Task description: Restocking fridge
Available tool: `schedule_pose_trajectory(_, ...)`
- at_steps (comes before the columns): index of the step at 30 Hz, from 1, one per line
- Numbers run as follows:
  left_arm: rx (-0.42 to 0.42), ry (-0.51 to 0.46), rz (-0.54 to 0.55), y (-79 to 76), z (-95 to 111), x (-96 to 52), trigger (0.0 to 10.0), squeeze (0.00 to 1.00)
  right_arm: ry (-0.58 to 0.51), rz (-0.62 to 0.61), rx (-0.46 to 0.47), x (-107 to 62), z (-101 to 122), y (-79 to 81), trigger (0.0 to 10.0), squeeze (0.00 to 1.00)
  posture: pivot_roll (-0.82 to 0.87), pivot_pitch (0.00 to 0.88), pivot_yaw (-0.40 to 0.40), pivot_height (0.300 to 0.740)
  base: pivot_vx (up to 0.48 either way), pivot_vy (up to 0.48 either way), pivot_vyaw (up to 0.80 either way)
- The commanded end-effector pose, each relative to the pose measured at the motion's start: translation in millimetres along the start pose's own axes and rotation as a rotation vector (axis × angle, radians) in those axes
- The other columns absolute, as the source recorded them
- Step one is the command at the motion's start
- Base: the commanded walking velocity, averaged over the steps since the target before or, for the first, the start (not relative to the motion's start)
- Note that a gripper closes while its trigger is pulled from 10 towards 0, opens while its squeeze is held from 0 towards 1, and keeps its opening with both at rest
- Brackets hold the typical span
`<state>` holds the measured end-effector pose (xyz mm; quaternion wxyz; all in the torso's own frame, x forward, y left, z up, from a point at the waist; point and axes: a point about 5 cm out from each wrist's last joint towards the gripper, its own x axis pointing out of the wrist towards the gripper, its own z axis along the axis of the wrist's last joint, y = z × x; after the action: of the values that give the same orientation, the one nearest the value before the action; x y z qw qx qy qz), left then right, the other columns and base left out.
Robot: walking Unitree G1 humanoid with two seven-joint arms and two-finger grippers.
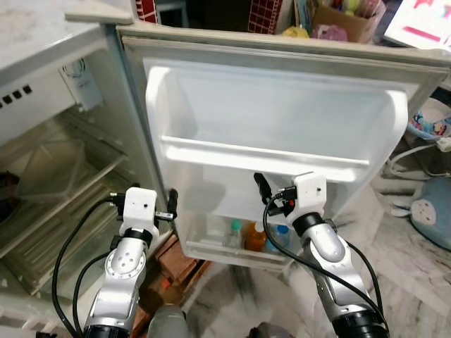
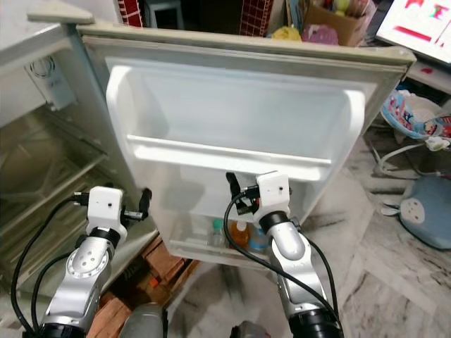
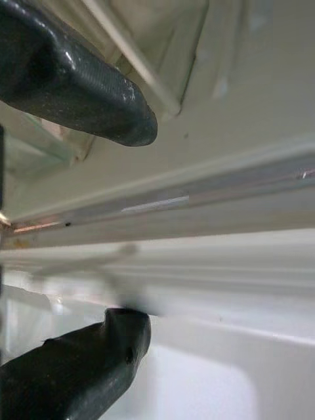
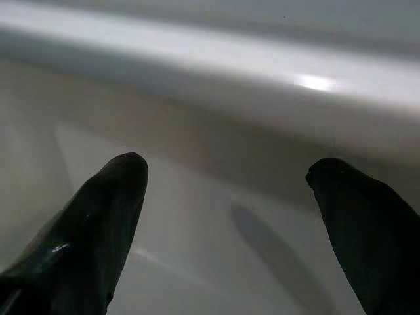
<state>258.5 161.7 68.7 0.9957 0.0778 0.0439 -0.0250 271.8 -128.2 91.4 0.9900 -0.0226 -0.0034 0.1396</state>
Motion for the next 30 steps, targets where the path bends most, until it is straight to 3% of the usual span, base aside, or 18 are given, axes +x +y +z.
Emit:
schedule_pose_trajectory(1,0.007,-0.031,0.043,10.2,5.9,0.9,10.0,0.00,0.014,0.023,0.008,0.5,0.2,2.5,10.0,0.00,0.09,0.000,-0.017,0.740,-0.341,0.000,0.00)
schedule_pose_trajectory(15,0.014,-0.040,0.039,10.0,7.8,4.7,10.0,0.00,0.036,0.066,0.027,1.3,-3.6,9.8,10.0,0.00,0.10,0.000,-0.017,0.740,-0.322,0.000,0.00)
schedule_pose_trajectory(23,0.025,-0.052,-0.012,8.9,8.3,2.4,10.0,0.00,0.021,0.058,0.031,4.1,-1.0,10.3,10.0,0.00,0.10,0.000,-0.010,0.740,0.000,0.000,0.00)
schedule_pose_trajectory(30,0.042,-0.045,-0.026,8.0,7.5,3.1,10.0,0.00,-0.021,0.085,-0.001,5.2,4.4,11.7,10.0,0.00,0.10,0.000,-0.007,0.740,0.000,-0.423,0.00)
